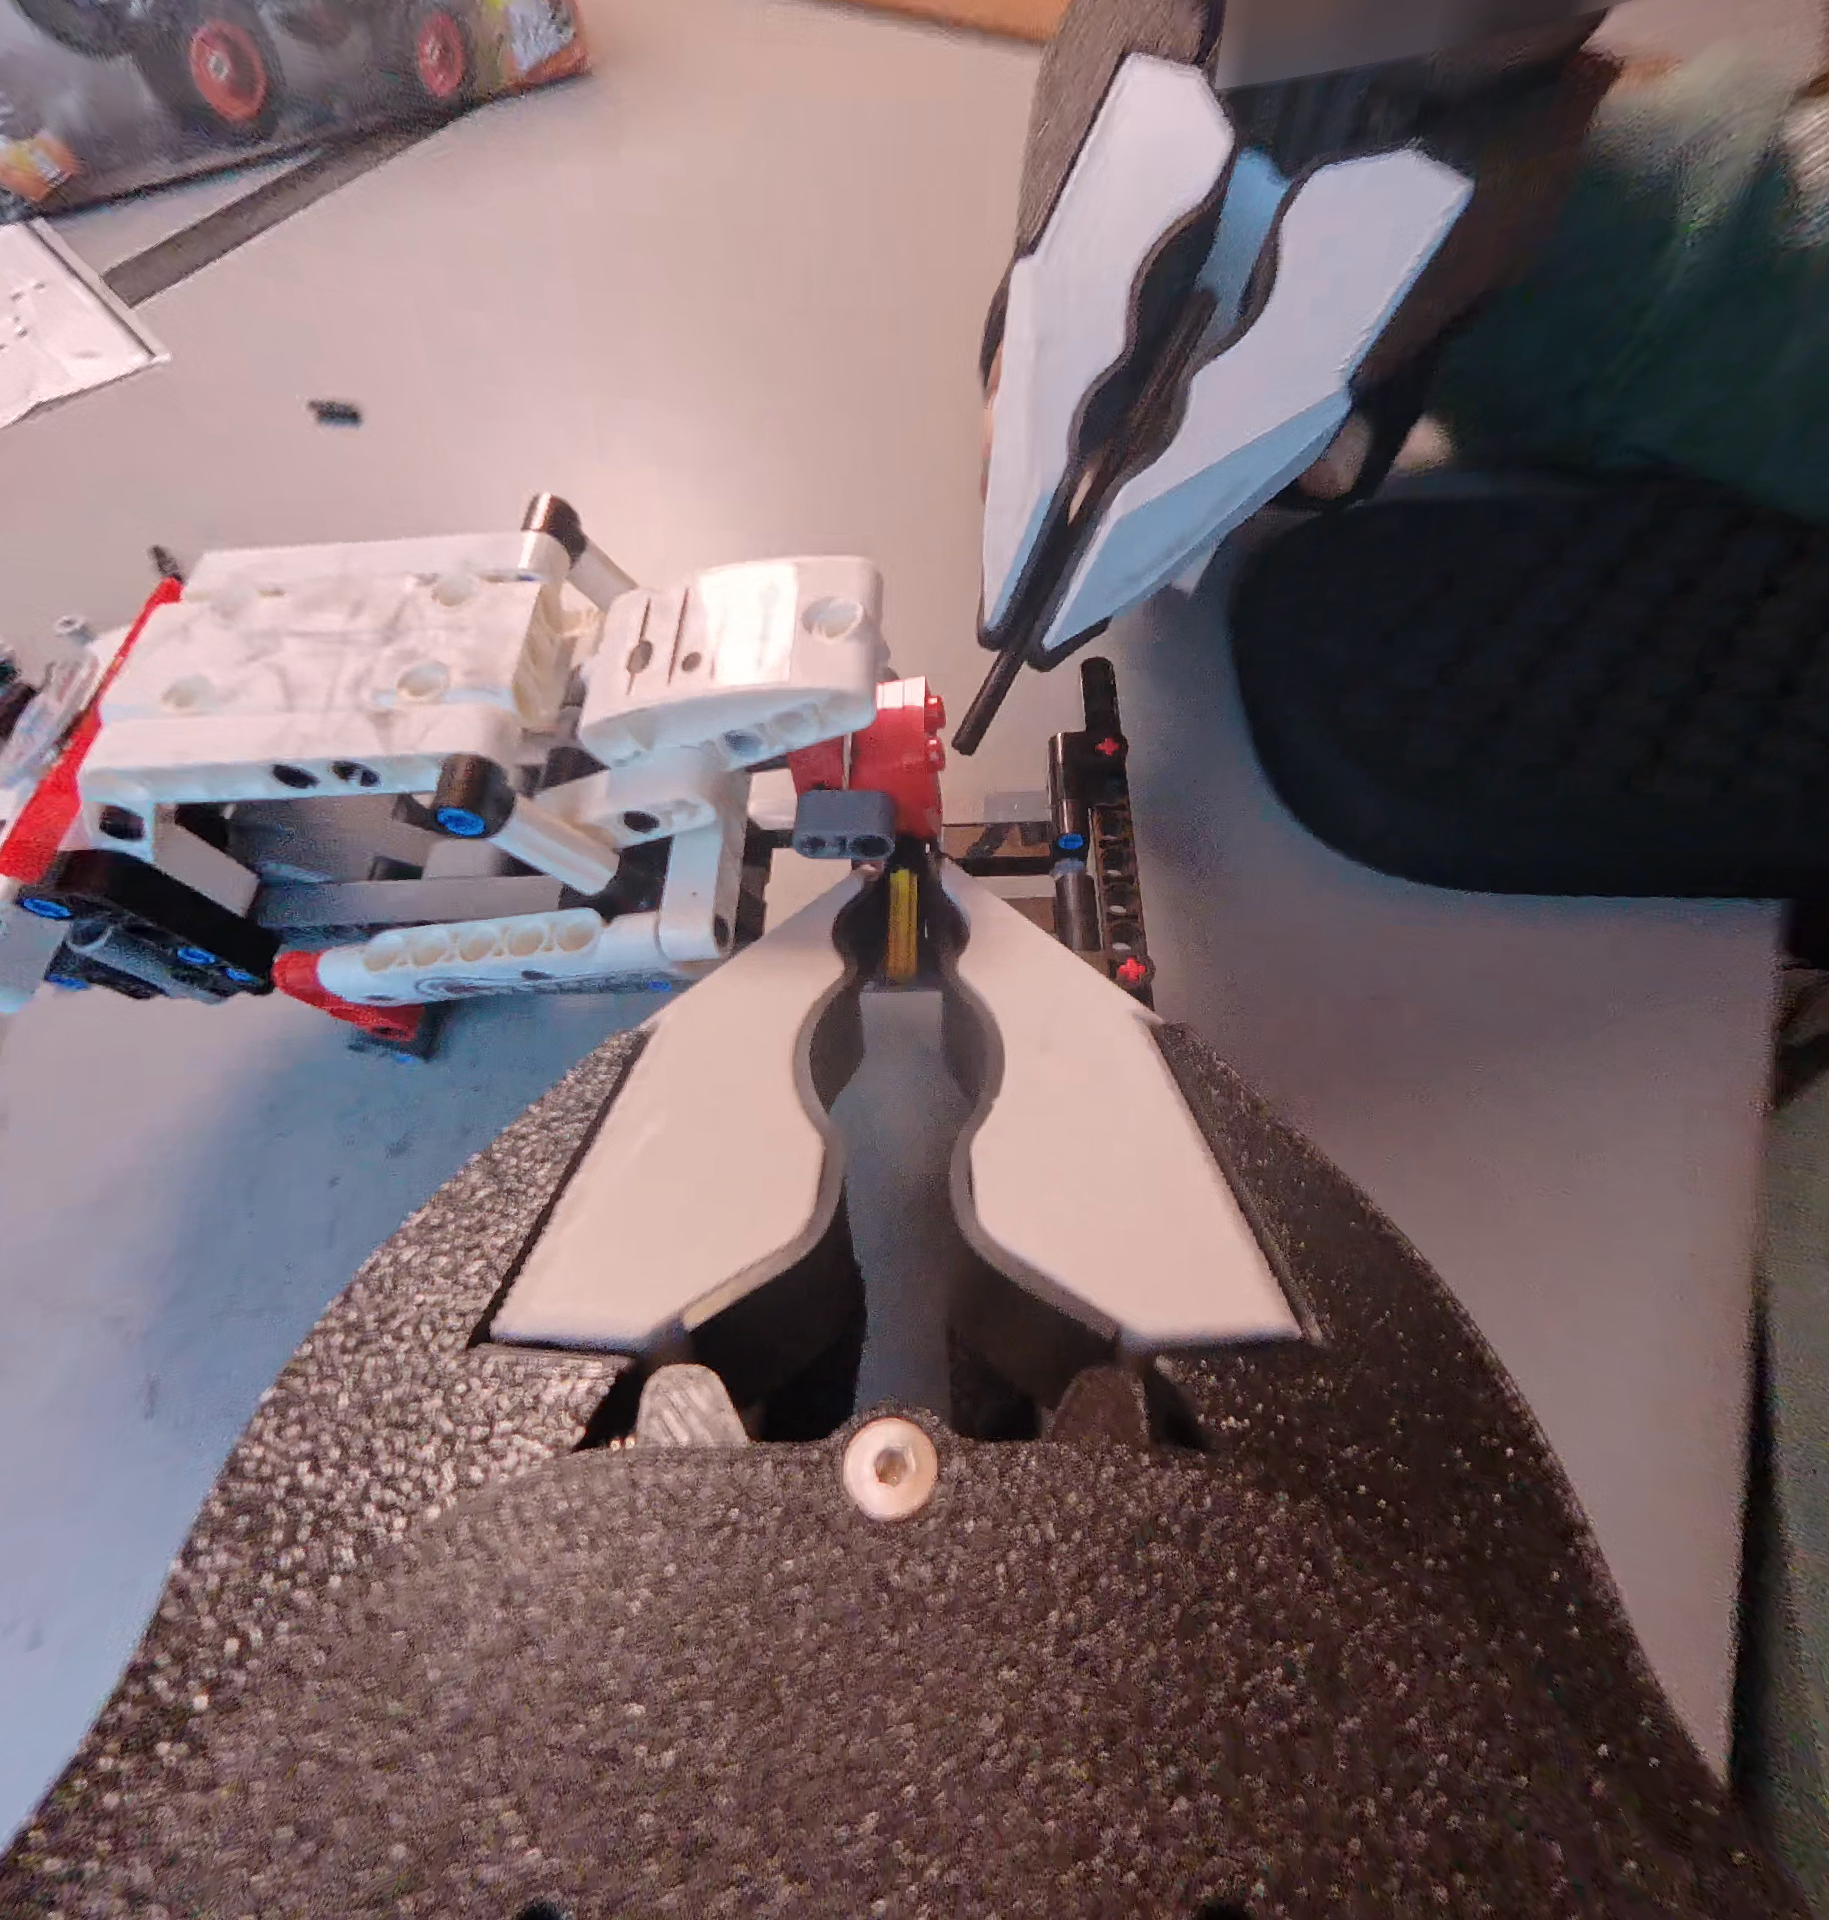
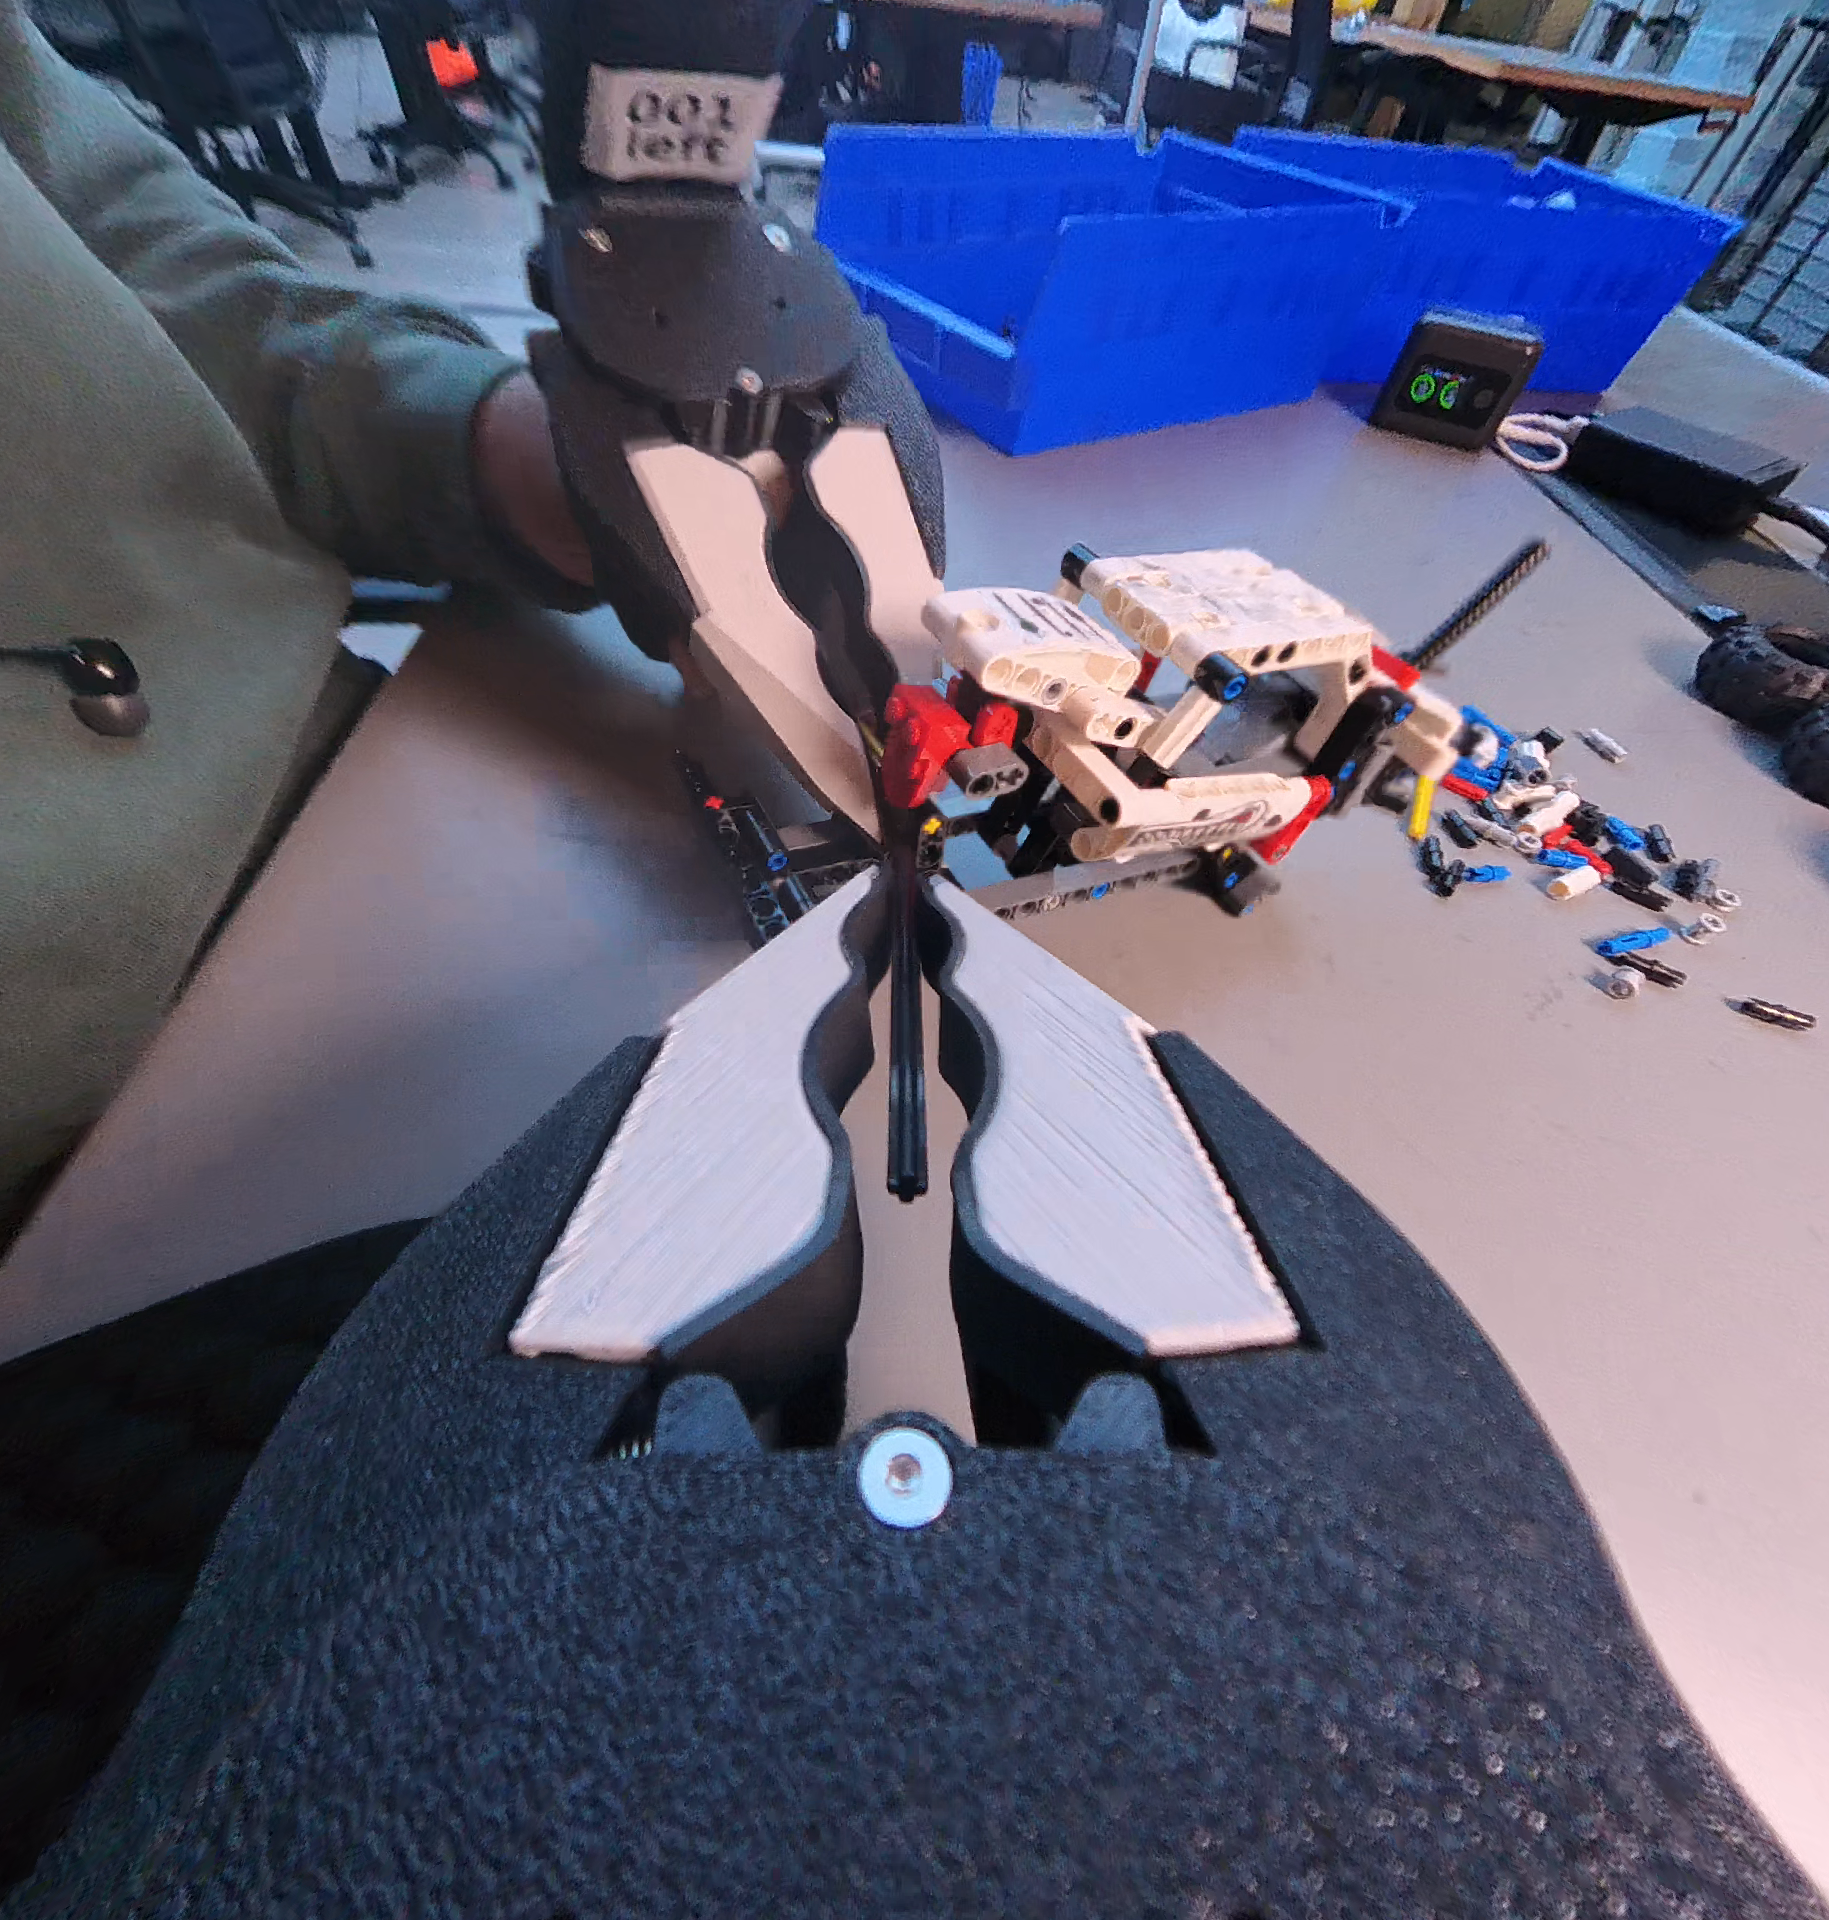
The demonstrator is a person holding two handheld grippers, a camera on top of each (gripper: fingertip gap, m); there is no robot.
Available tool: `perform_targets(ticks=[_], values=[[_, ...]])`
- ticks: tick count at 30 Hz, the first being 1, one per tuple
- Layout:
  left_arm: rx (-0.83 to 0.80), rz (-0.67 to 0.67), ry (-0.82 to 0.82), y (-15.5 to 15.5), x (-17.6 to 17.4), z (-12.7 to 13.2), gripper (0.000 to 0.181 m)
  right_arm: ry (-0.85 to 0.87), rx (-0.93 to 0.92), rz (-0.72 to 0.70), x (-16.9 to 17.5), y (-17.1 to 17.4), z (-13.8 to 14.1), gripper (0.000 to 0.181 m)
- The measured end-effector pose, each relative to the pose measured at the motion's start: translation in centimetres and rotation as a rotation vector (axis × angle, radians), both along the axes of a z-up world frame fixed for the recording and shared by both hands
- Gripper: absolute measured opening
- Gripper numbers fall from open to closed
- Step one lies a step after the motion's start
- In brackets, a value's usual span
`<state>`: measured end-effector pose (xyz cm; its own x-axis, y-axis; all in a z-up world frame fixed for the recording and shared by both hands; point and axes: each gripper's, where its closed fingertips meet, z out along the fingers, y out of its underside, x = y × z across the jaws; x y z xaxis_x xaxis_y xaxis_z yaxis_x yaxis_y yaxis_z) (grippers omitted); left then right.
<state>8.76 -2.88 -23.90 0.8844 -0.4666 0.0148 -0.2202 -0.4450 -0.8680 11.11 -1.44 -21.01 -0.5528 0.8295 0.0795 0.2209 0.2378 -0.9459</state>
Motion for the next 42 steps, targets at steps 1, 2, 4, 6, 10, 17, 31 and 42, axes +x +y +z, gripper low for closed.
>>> perform_targets(ticks=[1,2,4,6,10,17,31,42], values=[[0.018,-0.044,-0.074,-0.4,0.3,0.9,0.006,0.014,-0.037,0.02,0.2,-0.3,0.7,0.003],[0.042,-0.101,-0.128,-1.0,0.6,1.8,0.006,0.03,-0.067,0.039,0.4,-0.7,1.4,0.003],[0.082,-0.198,-0.197,-2.2,1.0,3.1,0.006,0.062,-0.105,0.058,0.5,-1.2,2.5,0.003],[0.116,-0.266,-0.249,-3.3,1.4,3.9,0.006,0.084,-0.145,0.09,0.7,-2.1,3.3,0.003],[0.139,-0.335,-0.322,-4.0,1.8,4.6,0.007,0.093,-0.2,0.14,0.7,-3.5,3.6,0.003],[0.139,-0.349,-0.359,-3.9,1.7,4.7,0.007,0.104,-0.221,0.132,0.4,-3.5,3.8,0.002],[0.094,-0.372,-0.416,-4.4,1.7,4.8,0.007,0.152,-0.146,0.114,0.2,-4.0,3.8,0.002],[0.015,-0.416,-0.437,-4.9,2.2,4.4,0.007,0.19,-0.011,0.113,0.4,-4.6,3.6,0.003]])
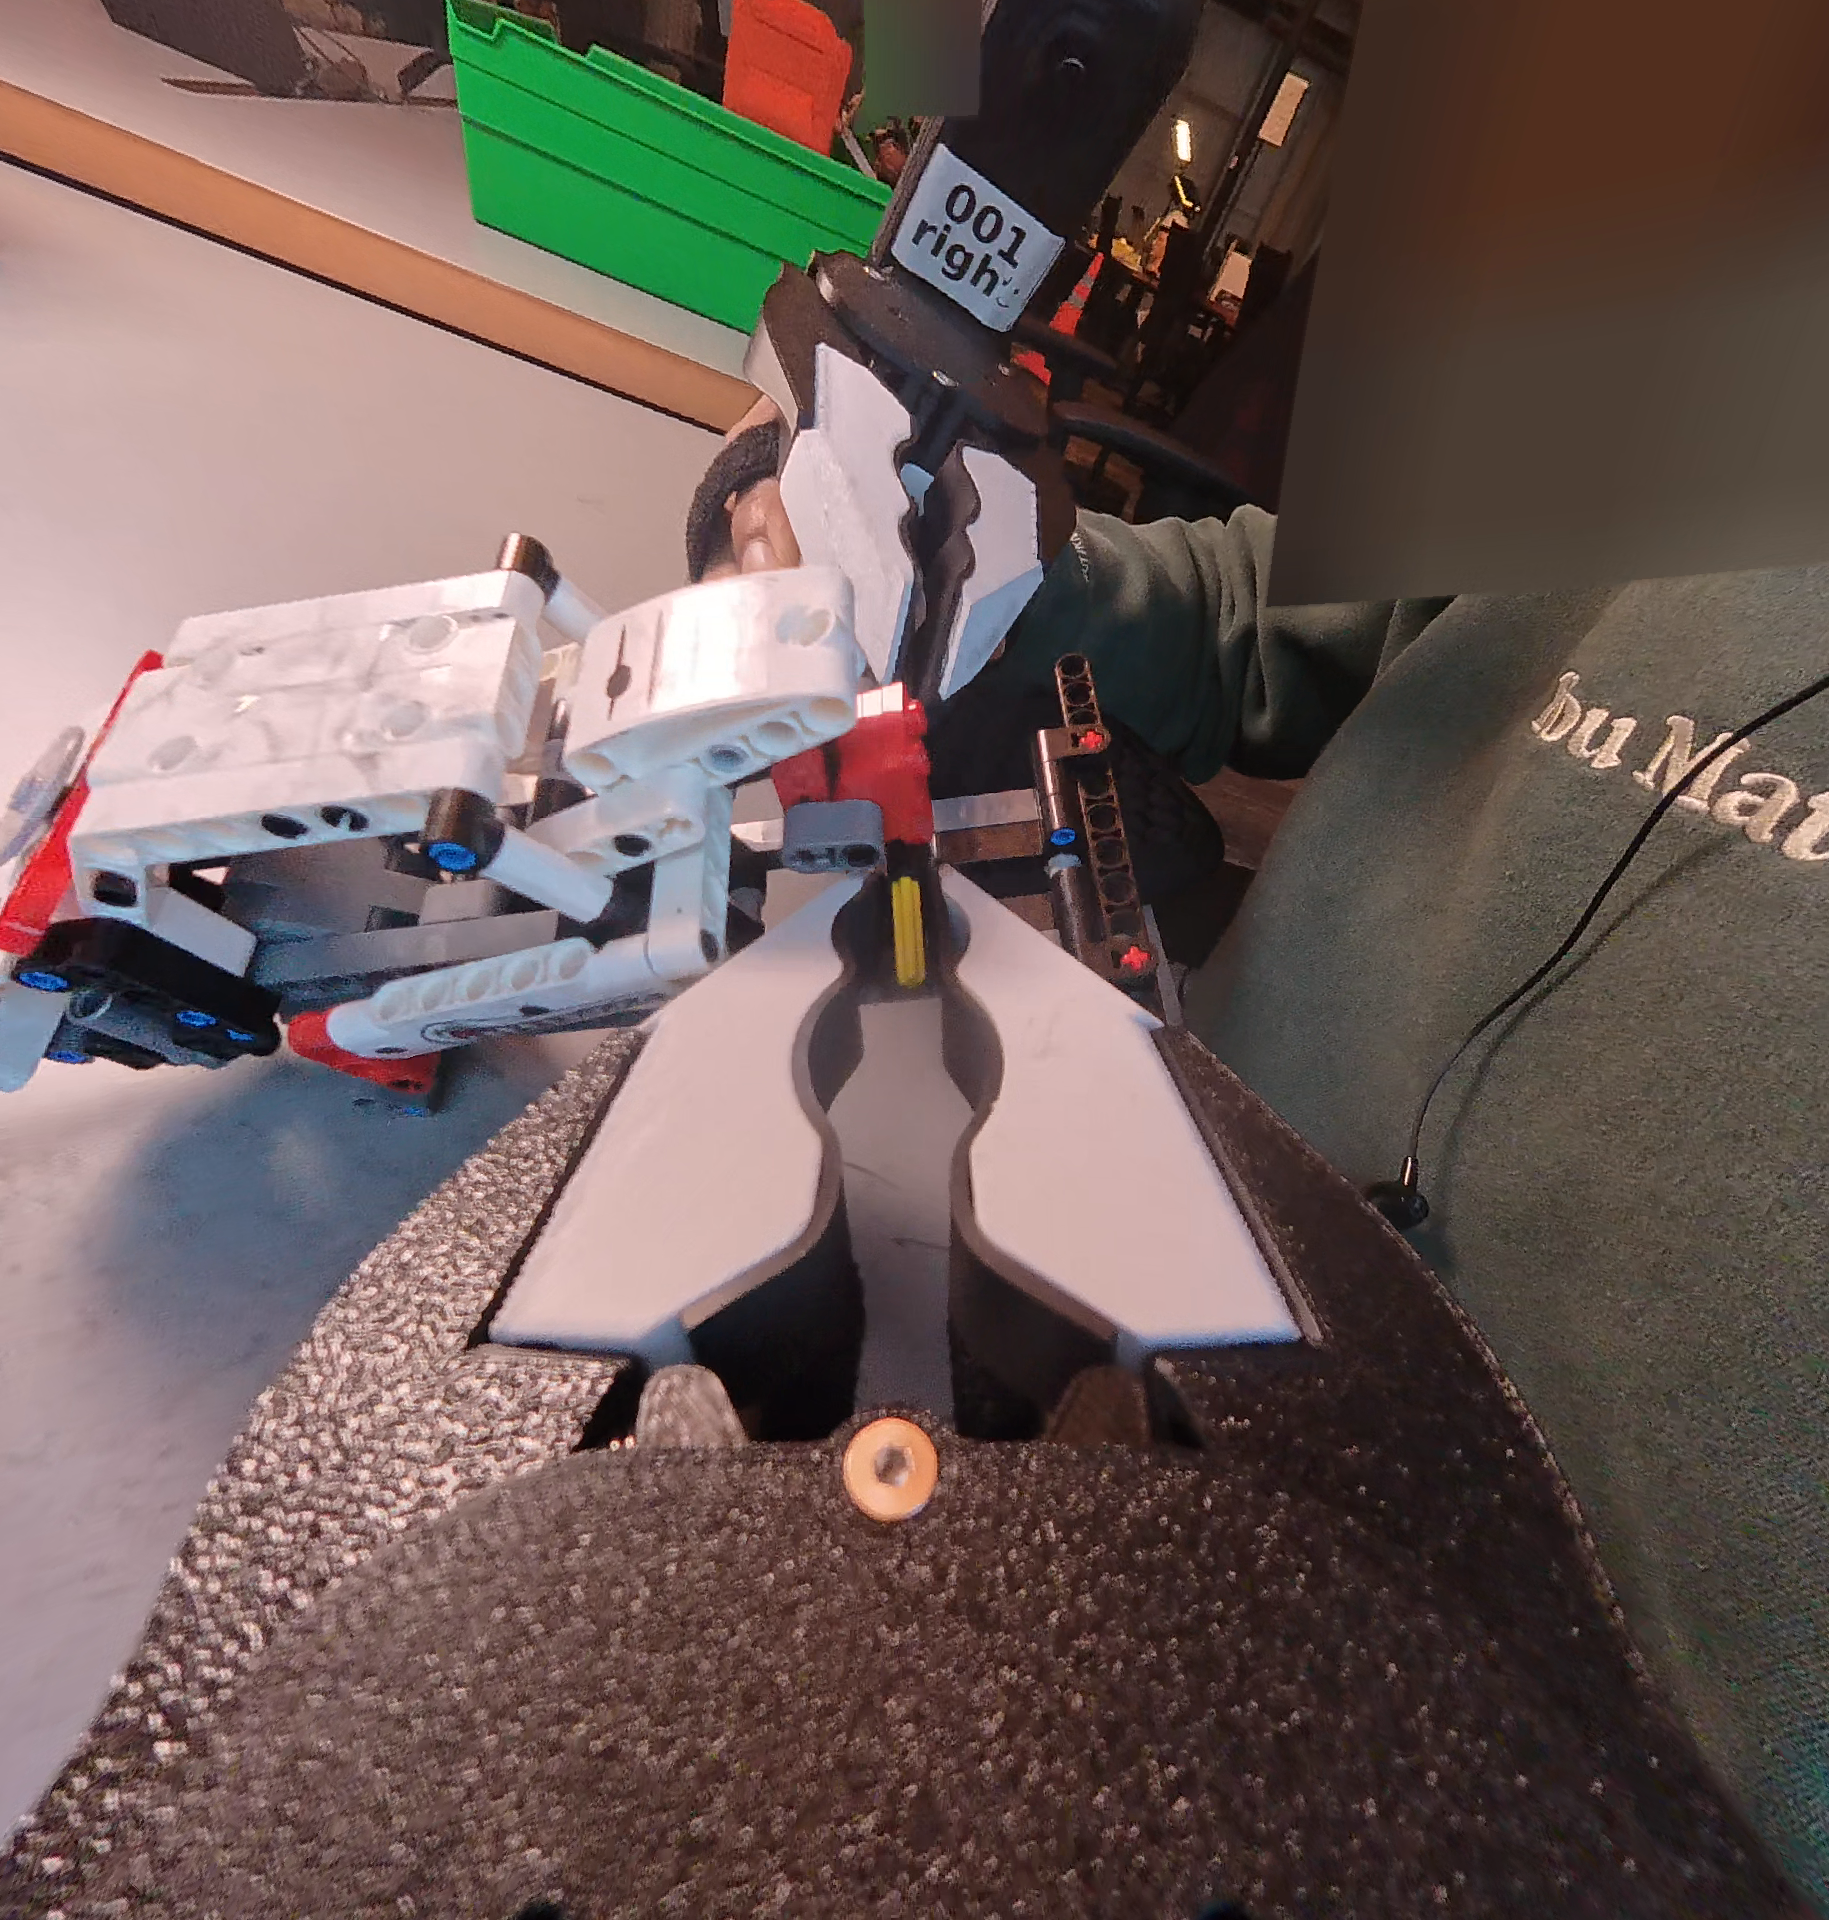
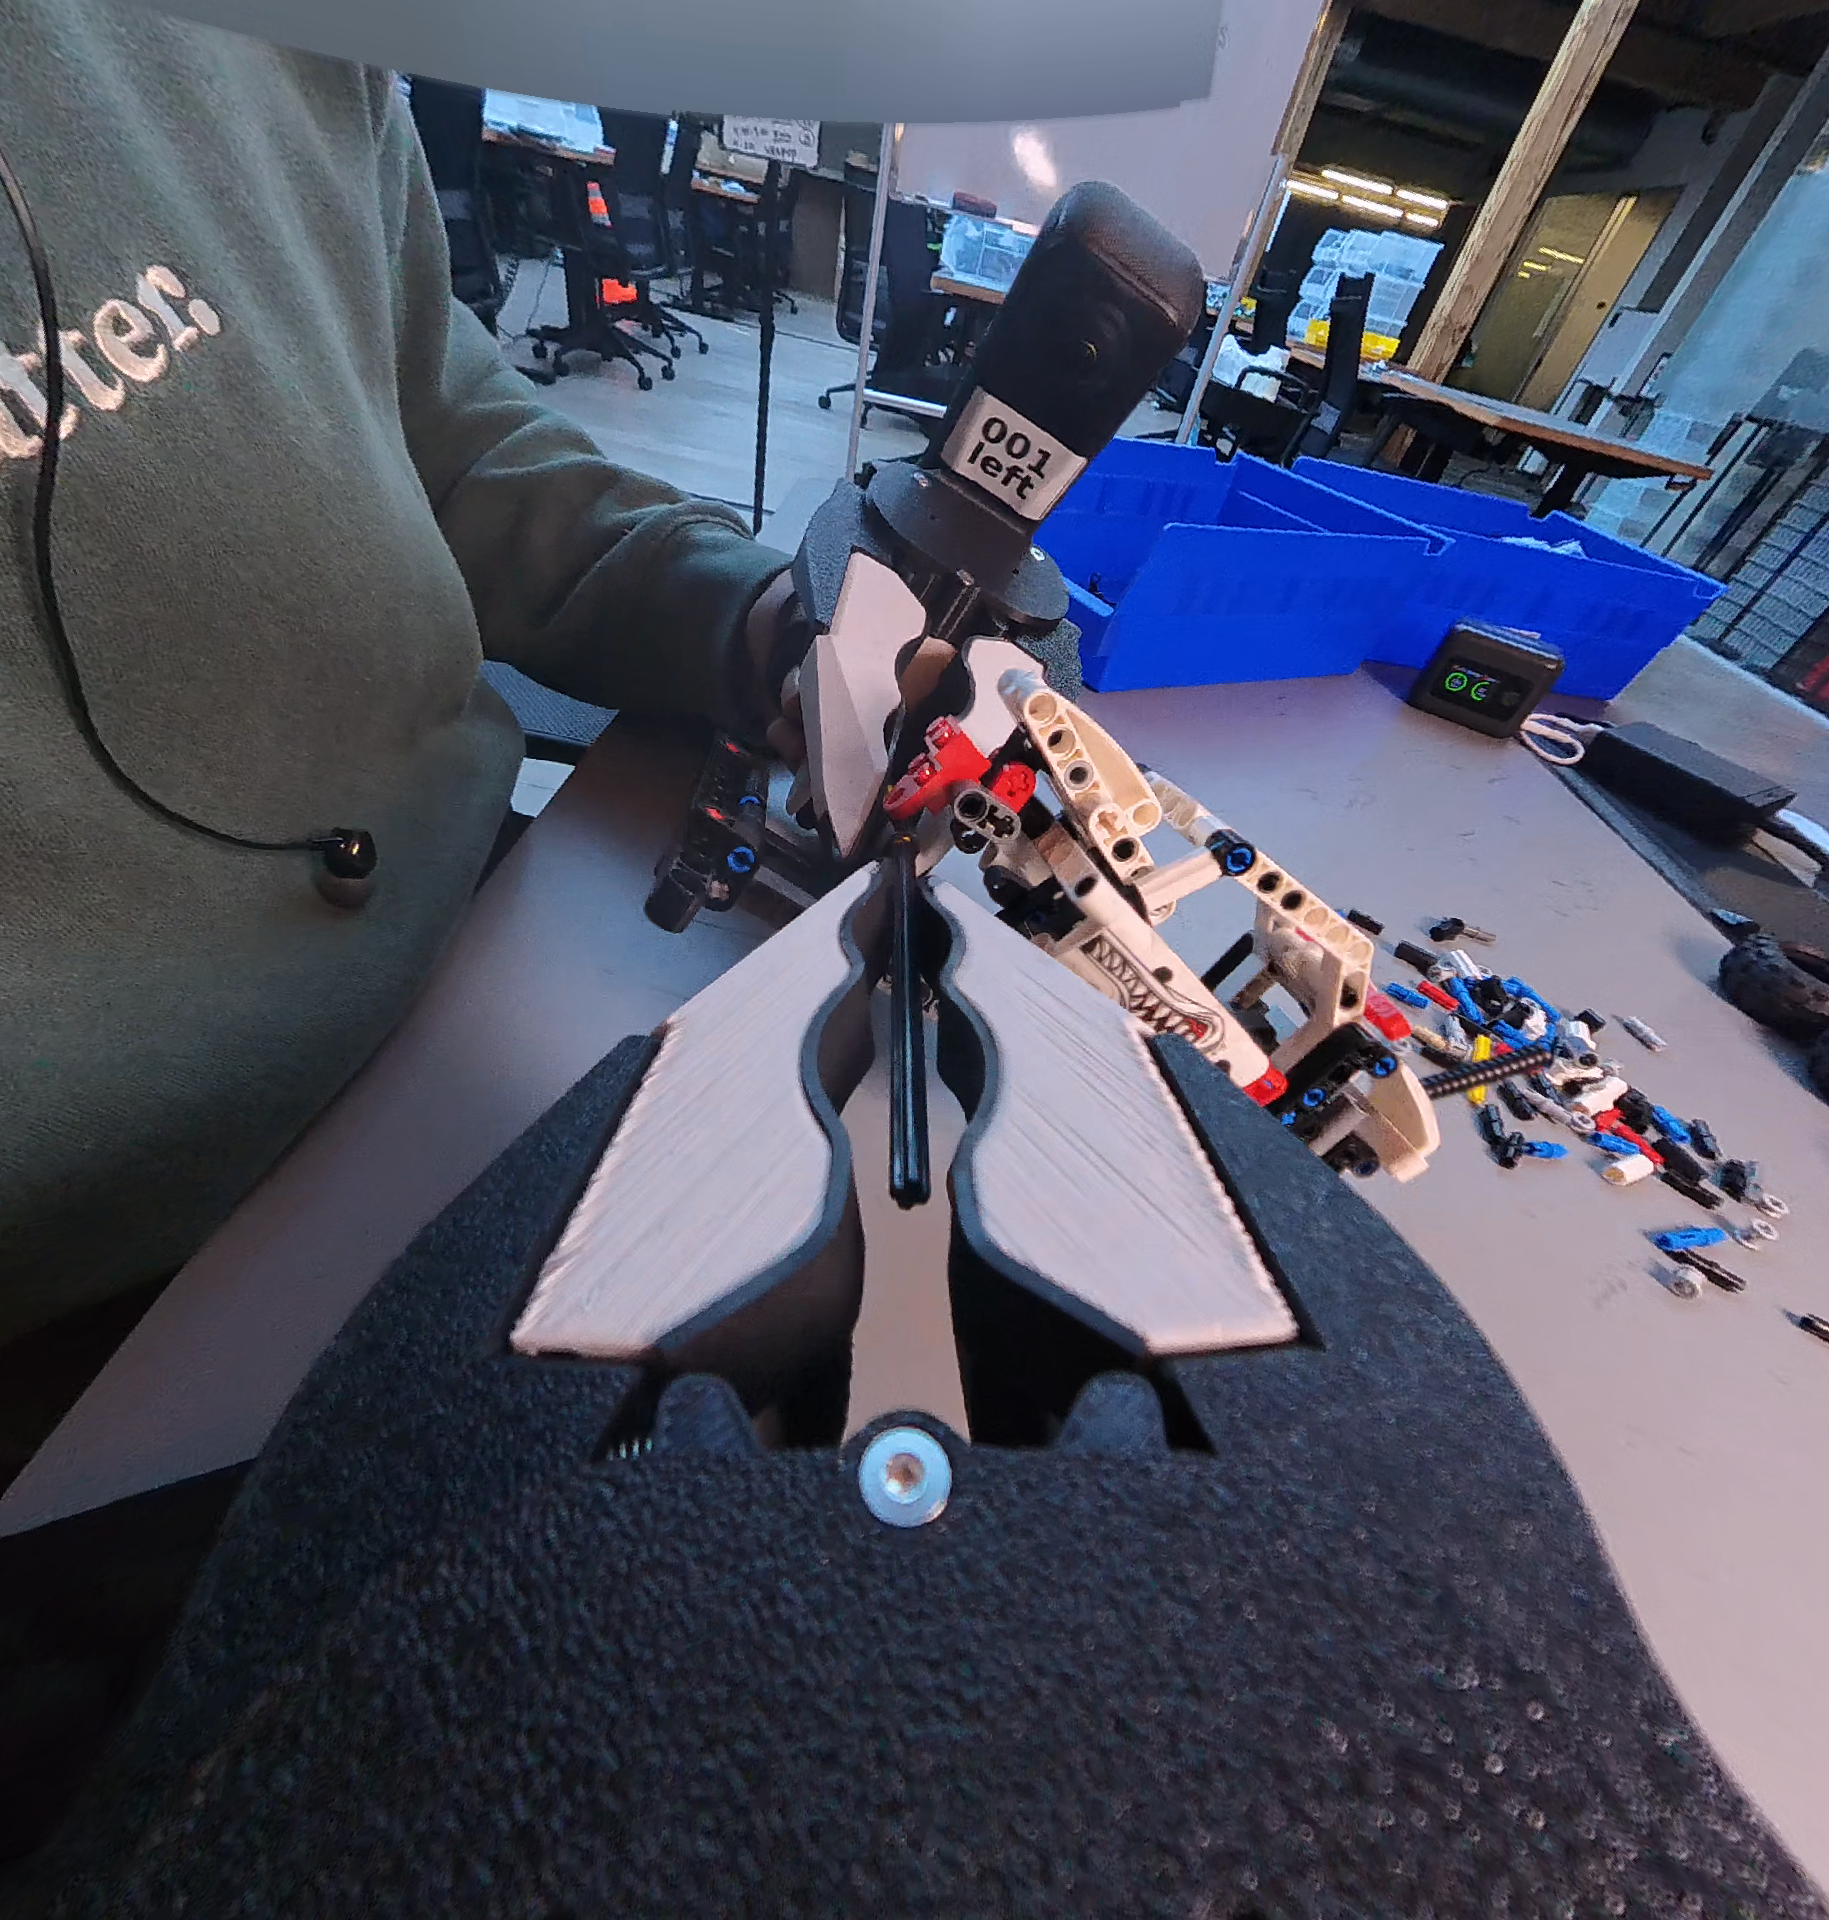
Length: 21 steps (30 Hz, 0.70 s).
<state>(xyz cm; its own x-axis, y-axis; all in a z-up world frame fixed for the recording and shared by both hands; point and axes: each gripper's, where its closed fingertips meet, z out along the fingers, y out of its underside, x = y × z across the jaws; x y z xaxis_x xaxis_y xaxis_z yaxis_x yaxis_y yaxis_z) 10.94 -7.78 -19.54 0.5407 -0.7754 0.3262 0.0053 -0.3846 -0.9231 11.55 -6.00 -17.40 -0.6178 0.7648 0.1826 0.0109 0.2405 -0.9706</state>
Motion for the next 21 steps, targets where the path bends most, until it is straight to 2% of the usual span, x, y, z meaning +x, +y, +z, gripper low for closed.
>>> perform_targets(ticks=[10,14,16,21], values=[[-0.06,-0.064,0.076,-0.8,0.8,-1.2,0.006,-0.034,0.014,0.05,0.2,-1.2,-0.8,0.001],[-0.075,-0.061,0.071,-0.7,0.8,-1.0,0.007,-0.078,0.13,0.043,0.1,-1.4,-2.5,0.0],[-0.079,-0.105,0.145,-1.1,1.6,-1.6,0.006,-0.099,0.17,0.071,0.4,-2.0,-3.2,0.0],[-0.052,-0.072,0.188,-0.2,0.7,-1.0,0.006,-0.099,0.127,0.021,0.3,-0.4,-2.5,0.0]])
